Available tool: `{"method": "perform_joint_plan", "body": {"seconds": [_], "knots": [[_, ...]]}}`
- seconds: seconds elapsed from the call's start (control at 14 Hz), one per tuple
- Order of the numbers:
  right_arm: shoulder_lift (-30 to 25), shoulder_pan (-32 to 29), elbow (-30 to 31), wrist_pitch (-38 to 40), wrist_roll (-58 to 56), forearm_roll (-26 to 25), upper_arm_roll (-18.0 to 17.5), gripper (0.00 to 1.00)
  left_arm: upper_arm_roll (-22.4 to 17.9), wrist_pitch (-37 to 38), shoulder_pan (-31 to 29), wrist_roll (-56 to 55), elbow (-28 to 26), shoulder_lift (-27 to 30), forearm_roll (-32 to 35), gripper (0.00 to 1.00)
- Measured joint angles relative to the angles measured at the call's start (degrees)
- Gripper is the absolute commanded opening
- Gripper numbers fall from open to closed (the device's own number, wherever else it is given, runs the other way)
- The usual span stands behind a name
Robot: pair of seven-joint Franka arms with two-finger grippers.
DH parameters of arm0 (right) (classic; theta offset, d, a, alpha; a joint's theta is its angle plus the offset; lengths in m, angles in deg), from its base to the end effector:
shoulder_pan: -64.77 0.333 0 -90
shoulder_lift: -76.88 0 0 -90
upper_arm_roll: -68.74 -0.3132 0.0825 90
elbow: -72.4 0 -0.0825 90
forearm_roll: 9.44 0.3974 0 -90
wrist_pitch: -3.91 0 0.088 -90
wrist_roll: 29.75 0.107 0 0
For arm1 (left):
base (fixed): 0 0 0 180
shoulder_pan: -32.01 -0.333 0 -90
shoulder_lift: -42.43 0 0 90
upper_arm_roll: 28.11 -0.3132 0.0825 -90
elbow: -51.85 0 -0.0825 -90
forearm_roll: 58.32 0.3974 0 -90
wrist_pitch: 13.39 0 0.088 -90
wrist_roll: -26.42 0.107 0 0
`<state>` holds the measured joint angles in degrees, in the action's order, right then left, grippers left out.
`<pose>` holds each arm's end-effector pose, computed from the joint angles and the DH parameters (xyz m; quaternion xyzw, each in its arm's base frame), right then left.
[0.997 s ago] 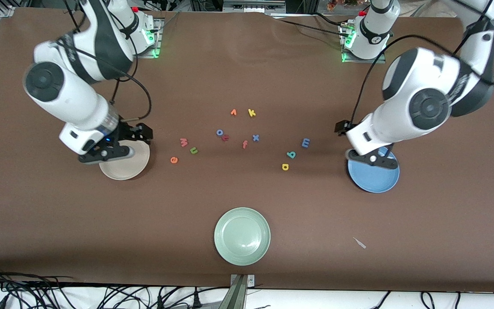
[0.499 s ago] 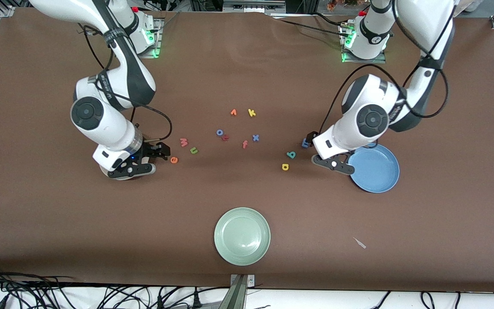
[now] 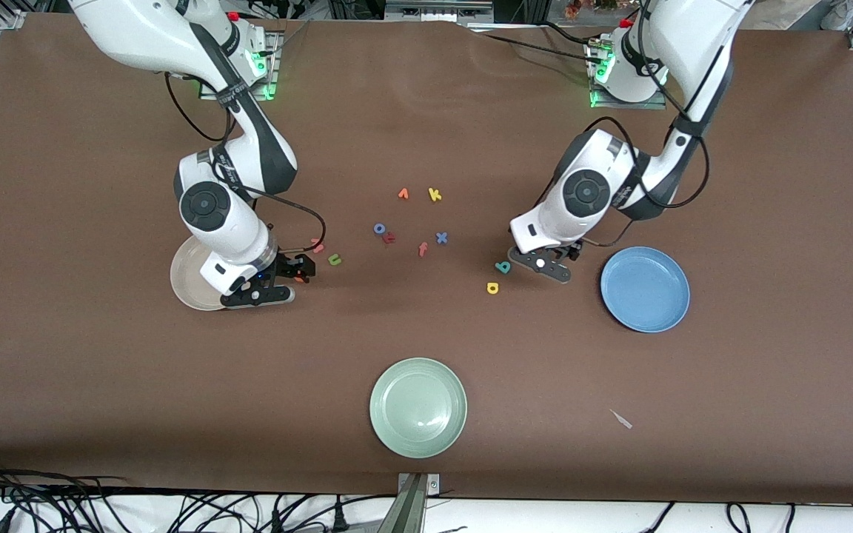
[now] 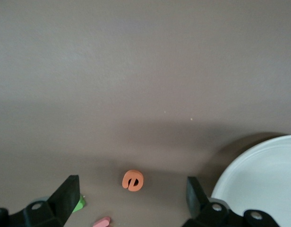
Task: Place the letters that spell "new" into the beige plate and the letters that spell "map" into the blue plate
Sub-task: 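Grasp the e with the right gripper while the left gripper grasps the m, then place the m on the blue plate while the right gripper carries the e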
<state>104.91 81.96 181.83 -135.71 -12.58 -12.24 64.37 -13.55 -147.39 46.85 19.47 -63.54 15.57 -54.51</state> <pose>0.5975 0.2337 0.2309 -0.9985 -0.0518 -0.0181 0.0081 0.5213 -0.2917 0.2014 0.9752 -0.2090 -0.0713 0.0137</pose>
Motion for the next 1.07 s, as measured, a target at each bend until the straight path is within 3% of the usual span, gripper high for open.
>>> {"method": "perform_joint_plan", "body": {"seconds": [0.14, 0.36, 0.43, 0.5, 0.64, 0.71, 0.85, 1.07], "knots": [[1.6, 0.4, 0.6, -2.5, 1.3, 0.0, 0.0, 1.00, 0.0, -2.6, 1.5, -1.7, -0.9, -1.6, 0.6, 0.95], [3.8, 1.4, 1.7, -6.4, 3.6, 0.0, 0.0, 1.00, 0.0, -5.0, 2.3, -2.7, -2.0, -3.1, 2.3, 0.72], [4.5, 1.8, 1.8, -7.4, 4.3, 0.0, 0.0, 0.99, -0.1, -5.1, 2.3, -2.8, -2.1, -3.4, 2.5, 0.69], [5.2, 2.1, 1.9, -8.3, 4.6, -0.1, 0.0, 0.98, -0.2, -5.4, 2.3, -2.8, -2.1, -3.7, 2.6, 0.59], [5.9, 2.2, 2.2, -9.2, 4.8, -0.1, 0.1, 0.95, -0.4, -6.0, 2.2, -2.8, -2.1, -4.1, 3.1, 0.22], [5.9, 2.2, 2.2, -9.4, 4.8, -0.1, 0.1, 0.95, -0.4, -6.0, 2.1, -2.8, -2.1, -4.1, 3.1, 0.19], [5.9, 2.2, 2.2, -9.5, 4.8, -0.1, 0.2, 0.90, -0.4, -6.0, 2.0, -2.8, -2.0, -3.9, 3.2, 0.03], [5.9, 2.2, 2.5, -9.5, 4.8, -0.1, 0.2, 0.79, -0.7, -3.9, 1.8, -2.8, -1.4, -3.1, 3.2, 0.00]]}}
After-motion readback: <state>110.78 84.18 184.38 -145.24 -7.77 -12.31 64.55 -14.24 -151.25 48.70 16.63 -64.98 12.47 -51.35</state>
